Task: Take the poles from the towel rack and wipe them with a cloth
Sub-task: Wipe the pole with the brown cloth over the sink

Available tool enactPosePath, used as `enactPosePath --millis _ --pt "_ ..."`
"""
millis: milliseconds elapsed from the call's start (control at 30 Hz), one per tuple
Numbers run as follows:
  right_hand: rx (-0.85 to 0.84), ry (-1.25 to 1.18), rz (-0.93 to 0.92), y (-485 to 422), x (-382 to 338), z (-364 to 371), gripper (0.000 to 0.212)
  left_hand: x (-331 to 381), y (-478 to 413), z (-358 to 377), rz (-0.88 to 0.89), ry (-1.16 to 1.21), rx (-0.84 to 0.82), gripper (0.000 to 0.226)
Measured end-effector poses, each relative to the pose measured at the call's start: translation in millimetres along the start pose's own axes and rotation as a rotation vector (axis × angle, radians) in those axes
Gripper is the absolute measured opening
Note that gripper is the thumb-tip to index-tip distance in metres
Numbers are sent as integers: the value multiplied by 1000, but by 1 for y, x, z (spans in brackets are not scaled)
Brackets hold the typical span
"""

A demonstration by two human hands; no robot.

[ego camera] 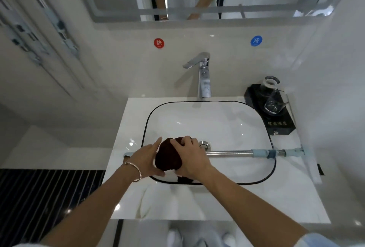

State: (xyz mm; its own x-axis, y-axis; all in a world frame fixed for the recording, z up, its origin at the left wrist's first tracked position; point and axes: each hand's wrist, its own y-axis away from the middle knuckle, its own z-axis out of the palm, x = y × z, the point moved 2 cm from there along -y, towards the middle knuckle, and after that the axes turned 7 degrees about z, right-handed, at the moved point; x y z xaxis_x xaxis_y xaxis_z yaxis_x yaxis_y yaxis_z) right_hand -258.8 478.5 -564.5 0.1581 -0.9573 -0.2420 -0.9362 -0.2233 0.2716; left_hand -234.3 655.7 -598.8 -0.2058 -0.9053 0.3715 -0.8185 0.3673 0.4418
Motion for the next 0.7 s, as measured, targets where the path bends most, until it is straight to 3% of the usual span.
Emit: enactPosePath --millis 67,167,300,433,600,700 --pt "1 -1 11 -5 1 0 90 -14 11 -7 -29 -97 73 114" --pt "0 -22 25 -11 2 2 87 -36 12 1 -95 -233 107 87" --pt "-22 -161 37 -17 3 10 86 -36 10 11 -80 -217 225 59" --pt "-95 -216 51 -29 -5 14 97 -36 8 11 -84 -234 235 41" --pt "-7 -219 42 -28 -35 22 83 -39 8 11 -57 -273 282 39" --pt "13 -218 72 -22 -24 15 76 -42 8 9 -25 -234 348 25"
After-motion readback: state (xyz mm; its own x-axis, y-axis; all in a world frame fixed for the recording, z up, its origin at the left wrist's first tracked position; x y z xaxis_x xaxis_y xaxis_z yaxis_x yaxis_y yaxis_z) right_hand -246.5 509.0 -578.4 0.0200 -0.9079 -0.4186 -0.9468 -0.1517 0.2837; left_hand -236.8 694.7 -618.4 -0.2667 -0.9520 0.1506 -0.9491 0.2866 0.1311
